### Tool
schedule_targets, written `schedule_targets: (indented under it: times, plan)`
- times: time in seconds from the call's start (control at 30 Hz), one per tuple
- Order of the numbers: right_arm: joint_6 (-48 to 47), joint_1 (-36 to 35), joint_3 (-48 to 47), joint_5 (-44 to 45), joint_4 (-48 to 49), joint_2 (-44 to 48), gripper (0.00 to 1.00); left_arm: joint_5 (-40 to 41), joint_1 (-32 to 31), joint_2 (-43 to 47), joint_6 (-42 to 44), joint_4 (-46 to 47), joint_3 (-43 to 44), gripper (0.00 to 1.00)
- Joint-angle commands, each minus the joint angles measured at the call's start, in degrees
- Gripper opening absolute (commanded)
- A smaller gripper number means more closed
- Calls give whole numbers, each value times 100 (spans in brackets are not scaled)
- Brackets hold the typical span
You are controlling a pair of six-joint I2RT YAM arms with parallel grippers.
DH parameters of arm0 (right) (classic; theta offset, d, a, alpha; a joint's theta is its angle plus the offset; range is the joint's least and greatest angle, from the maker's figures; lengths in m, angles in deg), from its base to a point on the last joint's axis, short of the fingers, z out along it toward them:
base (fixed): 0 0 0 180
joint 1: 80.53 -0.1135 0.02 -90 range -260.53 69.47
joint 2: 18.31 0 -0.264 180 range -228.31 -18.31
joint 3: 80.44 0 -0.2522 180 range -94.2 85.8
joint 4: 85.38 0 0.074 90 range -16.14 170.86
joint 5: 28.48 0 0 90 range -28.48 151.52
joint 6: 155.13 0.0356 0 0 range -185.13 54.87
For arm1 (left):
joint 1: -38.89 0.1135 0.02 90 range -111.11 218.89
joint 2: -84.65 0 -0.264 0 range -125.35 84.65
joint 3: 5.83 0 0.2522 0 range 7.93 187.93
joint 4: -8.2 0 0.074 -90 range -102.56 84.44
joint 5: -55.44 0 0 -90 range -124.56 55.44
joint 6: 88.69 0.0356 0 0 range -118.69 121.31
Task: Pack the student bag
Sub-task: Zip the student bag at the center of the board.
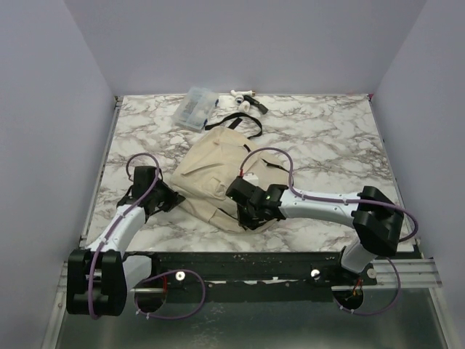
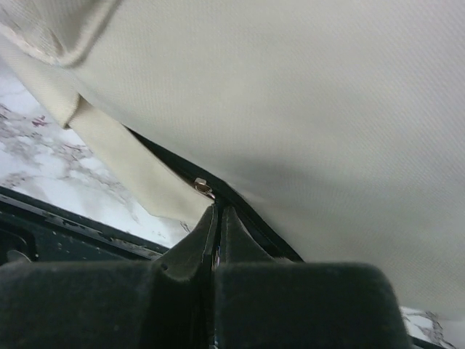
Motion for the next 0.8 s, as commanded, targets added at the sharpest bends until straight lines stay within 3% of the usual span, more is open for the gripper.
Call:
schedule_targets:
  times: [0.0,0.17,0.27,0.37,0.47,0.57,0.63,0.77]
  plan:
    - [-86,-48,392,373,-973,445,0,636,456,559,273,-33,-32,0]
    - [-132,-48,662,-38,-707,910,0,-88,517,1141,359,-185,-9,2]
    - [-269,-51,390,-219,-456,841,0,-871,505,1570,321,-143,-282,44]
    - [-311,-53,209,-266,-266,717,0,-1396,417,2045,179,-251,-528,70]
    - [-329,-47,238,-337,6,707,0,-1629,-216,2288,-285,-530,-672,73]
    - [-336,-54,288,-469,196,715,0,-1334,-1197,2369,-1285,-456,-831,75]
    - [-330,-53,364,-543,291,772,0,-1072,-1852,2280,-1904,-184,-853,75]
    - [-359,-58,525,-598,361,929,0,-796,-2578,1732,-2672,549,-828,75]
